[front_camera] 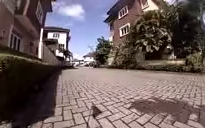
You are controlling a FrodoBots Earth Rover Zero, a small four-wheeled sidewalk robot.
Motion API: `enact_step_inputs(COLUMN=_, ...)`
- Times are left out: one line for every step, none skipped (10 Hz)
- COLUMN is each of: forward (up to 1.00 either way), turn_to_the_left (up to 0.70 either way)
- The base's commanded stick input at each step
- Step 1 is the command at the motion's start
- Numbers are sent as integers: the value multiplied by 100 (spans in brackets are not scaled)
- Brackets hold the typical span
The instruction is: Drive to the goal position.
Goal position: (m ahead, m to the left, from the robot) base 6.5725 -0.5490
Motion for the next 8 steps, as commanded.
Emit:
enact_step_inputs(forward=69, turn_to_the_left=34)
enact_step_inputs(forward=69, turn_to_the_left=23)
enact_step_inputs(forward=69, turn_to_the_left=3)
enact_step_inputs(forward=69, turn_to_the_left=3)
enact_step_inputs(forward=69, turn_to_the_left=3)
enact_step_inputs(forward=69, turn_to_the_left=3)
enact_step_inputs(forward=69, turn_to_the_left=3)
enact_step_inputs(forward=69, turn_to_the_left=3)
